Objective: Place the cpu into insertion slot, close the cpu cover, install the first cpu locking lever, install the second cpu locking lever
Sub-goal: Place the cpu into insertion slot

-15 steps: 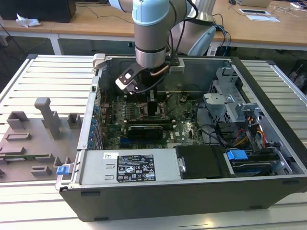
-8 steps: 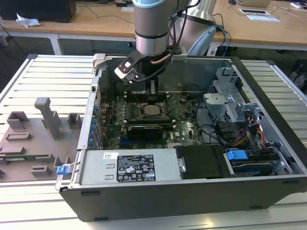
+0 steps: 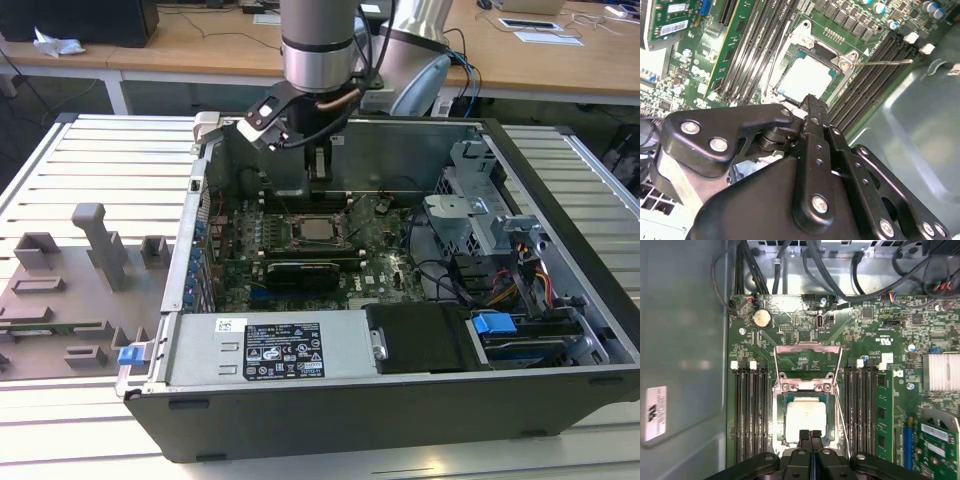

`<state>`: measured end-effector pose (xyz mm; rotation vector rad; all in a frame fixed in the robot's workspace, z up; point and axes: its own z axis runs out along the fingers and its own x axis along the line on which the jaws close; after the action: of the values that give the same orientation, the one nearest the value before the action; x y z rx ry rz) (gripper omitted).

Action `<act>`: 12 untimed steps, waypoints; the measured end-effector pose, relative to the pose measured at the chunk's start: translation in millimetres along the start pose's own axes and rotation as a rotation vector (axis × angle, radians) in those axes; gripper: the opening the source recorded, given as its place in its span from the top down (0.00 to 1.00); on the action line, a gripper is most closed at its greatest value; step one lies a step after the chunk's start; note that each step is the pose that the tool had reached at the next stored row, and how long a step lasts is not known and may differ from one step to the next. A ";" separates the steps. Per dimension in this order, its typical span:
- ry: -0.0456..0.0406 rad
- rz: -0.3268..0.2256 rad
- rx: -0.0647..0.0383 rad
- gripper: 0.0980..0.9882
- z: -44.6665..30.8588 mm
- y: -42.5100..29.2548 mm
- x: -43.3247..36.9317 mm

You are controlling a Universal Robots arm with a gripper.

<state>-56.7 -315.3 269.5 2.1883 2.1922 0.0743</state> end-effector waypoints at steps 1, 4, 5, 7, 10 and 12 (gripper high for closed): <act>0.0001 0.000 0.000 0.99 -1.9 0.1 0.0; 0.0000 0.000 0.000 0.99 -8.3 0.5 0.0; 0.0001 0.000 0.000 0.99 -8.6 0.6 0.0; 0.0002 0.000 0.000 0.99 -8.7 0.6 0.0; 0.0001 0.000 0.000 0.99 -9.2 0.6 0.0; 0.0000 0.000 0.000 0.99 -9.3 0.6 0.0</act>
<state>-56.7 -315.3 278.8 2.1884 2.1921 0.0744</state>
